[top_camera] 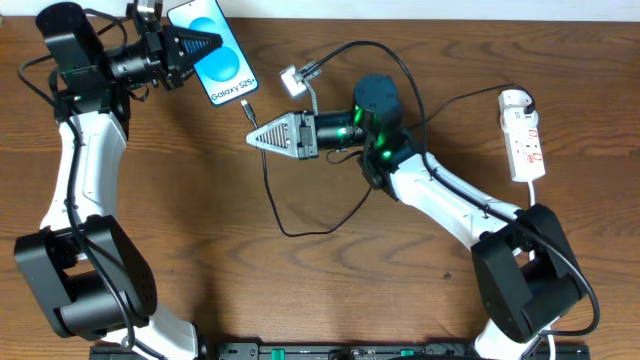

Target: Plug charger to phone and switch on socket

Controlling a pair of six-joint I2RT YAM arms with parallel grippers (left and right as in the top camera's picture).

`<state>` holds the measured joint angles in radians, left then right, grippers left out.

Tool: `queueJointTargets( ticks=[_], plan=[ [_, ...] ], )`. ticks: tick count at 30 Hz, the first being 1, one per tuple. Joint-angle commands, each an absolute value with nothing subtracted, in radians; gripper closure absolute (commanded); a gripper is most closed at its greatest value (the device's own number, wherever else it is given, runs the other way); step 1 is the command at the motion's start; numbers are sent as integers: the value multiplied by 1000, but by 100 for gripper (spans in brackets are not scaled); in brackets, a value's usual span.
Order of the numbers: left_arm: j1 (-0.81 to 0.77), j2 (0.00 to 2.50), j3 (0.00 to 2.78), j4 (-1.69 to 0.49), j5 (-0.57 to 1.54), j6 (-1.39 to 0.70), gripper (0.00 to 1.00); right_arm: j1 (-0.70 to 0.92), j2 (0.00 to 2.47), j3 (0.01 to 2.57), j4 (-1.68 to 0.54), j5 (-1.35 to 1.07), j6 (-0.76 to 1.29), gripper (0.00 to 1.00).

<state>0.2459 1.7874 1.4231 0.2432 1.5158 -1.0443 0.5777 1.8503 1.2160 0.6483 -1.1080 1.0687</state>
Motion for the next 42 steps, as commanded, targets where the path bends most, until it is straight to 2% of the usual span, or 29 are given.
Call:
queueJointTargets(
  ticks=[1, 42],
  plan=[
    [248, 1767, 1422, 253, 1528, -1042, 93, 570, 1853, 1214, 620, -1106, 1060, 99],
    [208, 1767, 1422, 253, 1522, -1041, 93, 571, 1853, 1215, 644, -1090, 1061, 99]
  ],
)
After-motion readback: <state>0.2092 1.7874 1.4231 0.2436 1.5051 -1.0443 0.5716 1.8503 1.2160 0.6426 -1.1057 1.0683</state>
